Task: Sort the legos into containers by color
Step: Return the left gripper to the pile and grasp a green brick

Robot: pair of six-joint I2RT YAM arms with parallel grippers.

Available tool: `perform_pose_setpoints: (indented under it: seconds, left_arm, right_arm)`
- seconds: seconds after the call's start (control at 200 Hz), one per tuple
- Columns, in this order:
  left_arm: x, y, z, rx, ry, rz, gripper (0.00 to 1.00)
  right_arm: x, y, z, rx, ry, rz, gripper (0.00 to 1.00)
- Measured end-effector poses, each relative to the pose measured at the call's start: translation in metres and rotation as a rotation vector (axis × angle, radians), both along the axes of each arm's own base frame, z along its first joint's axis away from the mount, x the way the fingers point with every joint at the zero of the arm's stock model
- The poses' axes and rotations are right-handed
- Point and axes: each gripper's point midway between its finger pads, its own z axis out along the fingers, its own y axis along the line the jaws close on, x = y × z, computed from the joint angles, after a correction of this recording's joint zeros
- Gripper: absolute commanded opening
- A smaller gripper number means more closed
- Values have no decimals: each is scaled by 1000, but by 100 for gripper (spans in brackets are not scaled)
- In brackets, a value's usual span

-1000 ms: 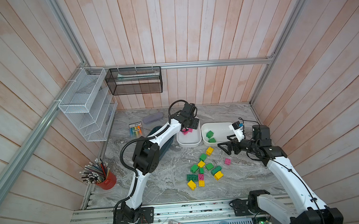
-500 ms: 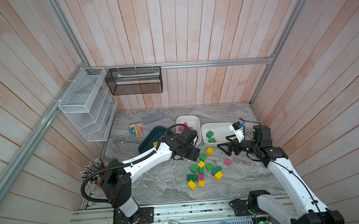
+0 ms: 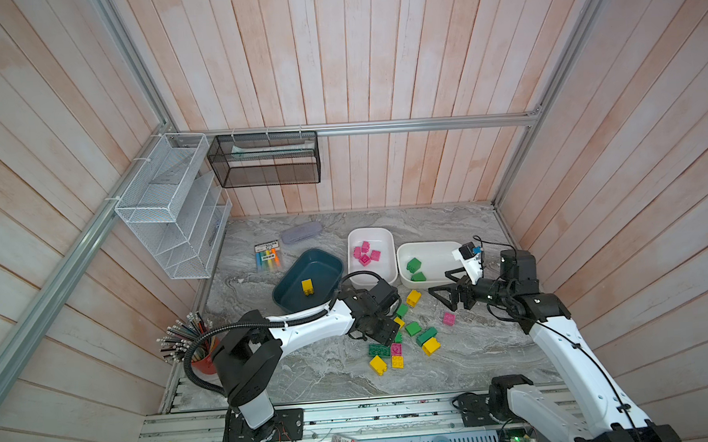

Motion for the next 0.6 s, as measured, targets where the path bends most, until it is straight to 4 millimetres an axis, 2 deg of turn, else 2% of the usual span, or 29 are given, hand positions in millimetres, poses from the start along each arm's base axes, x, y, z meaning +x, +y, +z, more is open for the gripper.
perform_pose_setpoints:
  seconds: [0.115, 0.375, 0.6]
  left_arm:
    - [4, 0, -12, 30, -14, -12, 72]
    - [11, -1, -27, 60, -36, -10, 47]
    - [13, 1, -30, 75, -43, -9, 46]
  right_arm:
    - [-2, 0, -3, -8, 11, 8, 98]
    - [-6, 0, -11, -25, 34, 21, 98]
    - [-5, 0, -15, -34, 41, 28, 98]
